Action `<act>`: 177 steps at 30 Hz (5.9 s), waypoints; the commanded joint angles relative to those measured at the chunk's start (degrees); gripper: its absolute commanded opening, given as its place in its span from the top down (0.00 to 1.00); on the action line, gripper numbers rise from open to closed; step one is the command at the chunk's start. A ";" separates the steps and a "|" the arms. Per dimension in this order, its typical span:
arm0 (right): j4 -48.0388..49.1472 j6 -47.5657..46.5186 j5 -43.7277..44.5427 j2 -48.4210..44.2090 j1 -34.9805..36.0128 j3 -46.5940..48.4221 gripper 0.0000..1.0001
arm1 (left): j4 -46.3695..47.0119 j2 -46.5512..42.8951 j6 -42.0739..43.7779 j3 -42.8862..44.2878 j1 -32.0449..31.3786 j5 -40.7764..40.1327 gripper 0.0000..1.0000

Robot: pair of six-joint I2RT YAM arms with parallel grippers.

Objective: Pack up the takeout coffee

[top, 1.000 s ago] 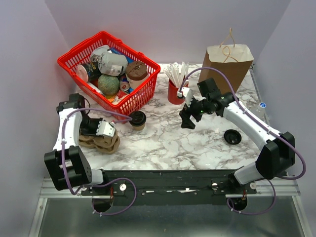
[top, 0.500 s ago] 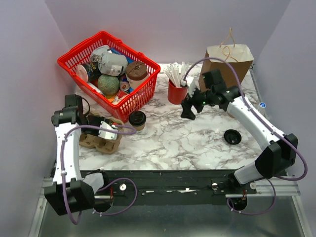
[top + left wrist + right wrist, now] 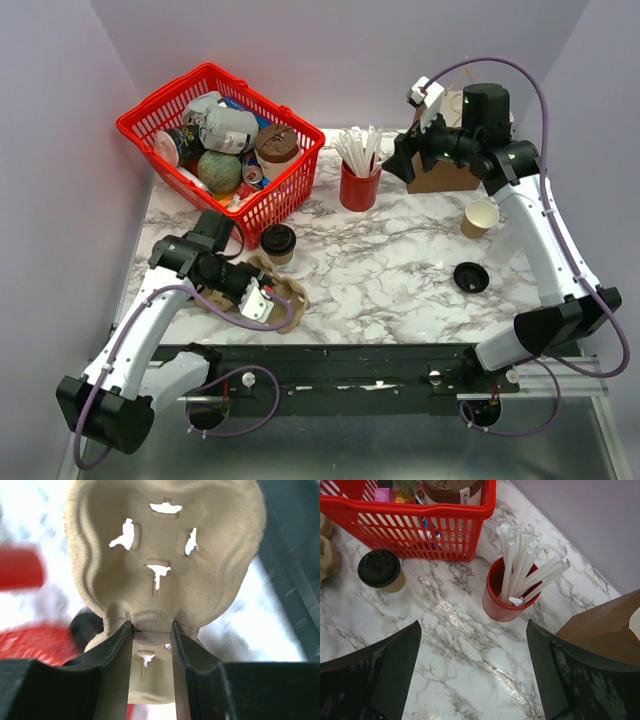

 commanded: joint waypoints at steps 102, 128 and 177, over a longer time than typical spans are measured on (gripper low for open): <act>-25.01 -64.30 2.80 4.80 -7.22 -3.86 1.00 | 45.31 11.65 -61.04 -0.88 -9.43 -6.10 0.31; -30.11 -56.21 0.25 -1.44 7.37 -7.73 0.99 | 70.00 20.87 -97.51 11.86 -9.43 -5.59 0.29; -25.37 -42.50 1.39 -4.87 13.97 -10.20 0.95 | 61.22 43.29 -97.43 35.15 -17.95 -3.82 0.45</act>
